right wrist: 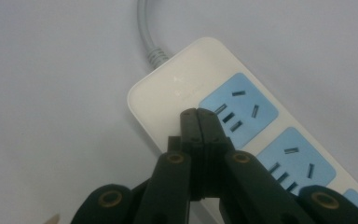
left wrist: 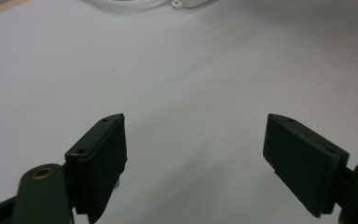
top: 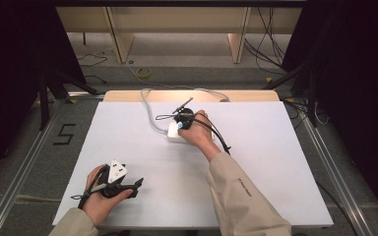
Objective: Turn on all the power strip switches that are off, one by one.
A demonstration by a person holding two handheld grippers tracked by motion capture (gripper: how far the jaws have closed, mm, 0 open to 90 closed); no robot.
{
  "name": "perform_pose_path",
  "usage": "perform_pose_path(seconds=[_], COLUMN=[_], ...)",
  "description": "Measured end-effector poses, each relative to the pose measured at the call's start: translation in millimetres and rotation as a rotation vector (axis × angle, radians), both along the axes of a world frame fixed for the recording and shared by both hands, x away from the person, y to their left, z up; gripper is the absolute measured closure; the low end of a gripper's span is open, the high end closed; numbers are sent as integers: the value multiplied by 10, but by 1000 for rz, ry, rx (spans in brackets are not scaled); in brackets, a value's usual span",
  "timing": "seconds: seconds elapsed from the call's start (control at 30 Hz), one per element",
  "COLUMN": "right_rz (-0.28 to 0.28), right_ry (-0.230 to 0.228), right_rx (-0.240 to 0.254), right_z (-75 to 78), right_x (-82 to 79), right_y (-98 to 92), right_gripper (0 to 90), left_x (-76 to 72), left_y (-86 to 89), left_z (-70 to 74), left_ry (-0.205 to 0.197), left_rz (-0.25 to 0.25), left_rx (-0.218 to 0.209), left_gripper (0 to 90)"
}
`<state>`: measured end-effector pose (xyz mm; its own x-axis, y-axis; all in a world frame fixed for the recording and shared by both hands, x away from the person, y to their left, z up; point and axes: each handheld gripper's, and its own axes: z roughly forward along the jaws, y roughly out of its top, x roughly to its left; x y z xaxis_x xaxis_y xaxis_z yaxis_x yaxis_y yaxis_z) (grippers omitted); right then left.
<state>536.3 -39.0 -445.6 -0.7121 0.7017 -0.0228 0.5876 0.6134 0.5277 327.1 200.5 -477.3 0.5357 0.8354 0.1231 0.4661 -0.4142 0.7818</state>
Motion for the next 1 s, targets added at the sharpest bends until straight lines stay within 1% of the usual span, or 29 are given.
perform_pose_path(seconds=[0.07,0.1,0.13,0.2,0.3,0.4,0.73,0.97,1.0], right_rz=[-4,-1,-3,-22,-32,-31,-40,-54,-58], right_ry=[-1,-3,5,0,0,-1,1,-14,-11], right_rx=[7,-3,-1,39,43,22,10,-6,-6], right_z=[10,11,17,46,74,111,118,169,174], right_x=[0,0,1,3,5,9,-12,-18,-21], right_y=[-3,-6,-18,-78,-104,-172,-271,-374,-388], right_gripper=[900,900,900,900,900,900,900,900,900], left_x=[-2,-3,-6,-6,-3,-6,-6,-7,-7], left_y=[0,1,0,4,1,-2,-1,1,1], left_z=[0,0,-2,-2,-2,1,0,1,1], left_ry=[-2,-2,0,-1,-1,-3,-2,-1,-2], left_rz=[0,0,2,2,0,-1,1,4,4], left_rx=[-1,-1,-5,-3,-2,0,1,-2,-1], left_gripper=[213,213,213,213,213,213,213,213,213])
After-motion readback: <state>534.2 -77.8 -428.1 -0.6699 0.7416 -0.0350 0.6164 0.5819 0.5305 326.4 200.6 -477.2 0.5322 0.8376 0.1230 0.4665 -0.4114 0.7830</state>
